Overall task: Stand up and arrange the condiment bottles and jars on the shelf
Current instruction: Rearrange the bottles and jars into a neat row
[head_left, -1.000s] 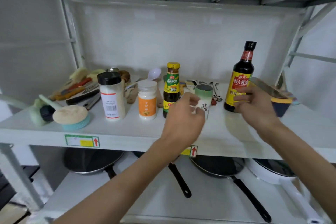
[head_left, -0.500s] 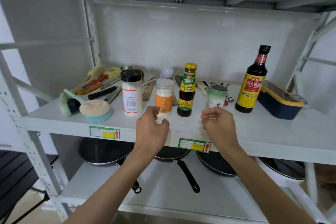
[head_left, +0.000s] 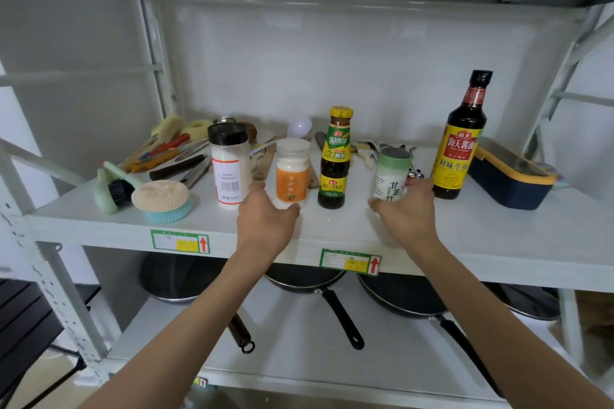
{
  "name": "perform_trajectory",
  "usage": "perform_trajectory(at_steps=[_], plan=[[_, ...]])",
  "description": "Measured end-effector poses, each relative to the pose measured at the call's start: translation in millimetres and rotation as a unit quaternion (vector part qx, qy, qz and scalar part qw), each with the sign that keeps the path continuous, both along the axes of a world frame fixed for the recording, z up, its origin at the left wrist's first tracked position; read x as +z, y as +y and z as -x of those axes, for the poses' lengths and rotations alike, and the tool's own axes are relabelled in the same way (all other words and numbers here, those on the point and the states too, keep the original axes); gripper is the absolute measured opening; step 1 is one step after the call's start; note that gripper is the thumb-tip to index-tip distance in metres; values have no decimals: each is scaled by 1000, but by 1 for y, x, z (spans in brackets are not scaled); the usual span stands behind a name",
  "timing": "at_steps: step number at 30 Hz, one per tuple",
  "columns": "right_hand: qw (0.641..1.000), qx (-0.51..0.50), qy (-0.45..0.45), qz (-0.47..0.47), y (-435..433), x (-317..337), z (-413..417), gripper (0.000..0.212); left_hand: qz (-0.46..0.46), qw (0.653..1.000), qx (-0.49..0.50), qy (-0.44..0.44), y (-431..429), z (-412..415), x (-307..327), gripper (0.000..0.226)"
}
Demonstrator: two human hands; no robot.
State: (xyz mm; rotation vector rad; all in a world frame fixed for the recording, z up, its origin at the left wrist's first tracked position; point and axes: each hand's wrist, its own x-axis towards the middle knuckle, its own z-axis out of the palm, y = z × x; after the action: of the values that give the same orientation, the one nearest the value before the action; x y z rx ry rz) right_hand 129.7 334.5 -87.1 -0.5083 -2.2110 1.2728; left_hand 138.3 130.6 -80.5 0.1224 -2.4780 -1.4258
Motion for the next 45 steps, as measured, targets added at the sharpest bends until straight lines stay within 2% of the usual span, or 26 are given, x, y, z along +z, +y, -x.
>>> perform_trajectory(at_steps=[4, 11, 19, 22, 24, 26, 28, 29, 31, 33, 35, 39, 42, 45], plan=[[1000, 16, 10, -21, 0, -4, 16, 85, 5, 1000, 6, -7, 4, 9, -2, 72], [998, 4, 35, -44, 20, -5, 17, 59, 22, 1000, 9, -19, 4, 20, -8, 72], [995, -30, 63, -66, 56, -3, -7, 52, 22, 1000, 6, -17, 2, 20, -14, 67], [996, -29, 57, -60, 65, 0, -15, 56, 24, 1000, 7, -15, 2, 21, -15, 68], [998, -29, 41, -46, 64, 2, -16, 66, 21, 1000, 7, -12, 2, 23, -15, 68], [994, -78, 49, -56, 55, 3, -16, 84, 17, 1000, 6, -12, 3, 25, -13, 66], [982, -128, 85, -106, 34, 1, -18, 90, 16, 1000, 5, -8, 4, 28, -11, 65], [979, -116, 107, -131, 21, 0, -19, 86, 17, 1000, 3, -6, 5, 29, -10, 64], [979, -17, 120, -163, -3, -2, -16, 72, 19, 1000, -7, 1, 7, 33, -10, 66], [982, 101, 79, -140, -21, 1, -7, 62, 18, 1000, -12, 6, 9, 37, -10, 69], [981, 163, 34, -102, -33, 6, 5, 65, 16, 1000, -12, 15, 11, 41, -10, 67], [975, 219, 4, -39, -48, 3, 25, 74, 9, 999, -7, 37, 13, 45, -14, 59], [974, 228, 11, 11, -47, -2, 36, 60, 14, 999, -1, 46, 12, 49, -19, 52], [978, 208, 25, 17, -41, -3, 42, 48, 7, 999, 4, 41, 13, 54, -22, 49]])
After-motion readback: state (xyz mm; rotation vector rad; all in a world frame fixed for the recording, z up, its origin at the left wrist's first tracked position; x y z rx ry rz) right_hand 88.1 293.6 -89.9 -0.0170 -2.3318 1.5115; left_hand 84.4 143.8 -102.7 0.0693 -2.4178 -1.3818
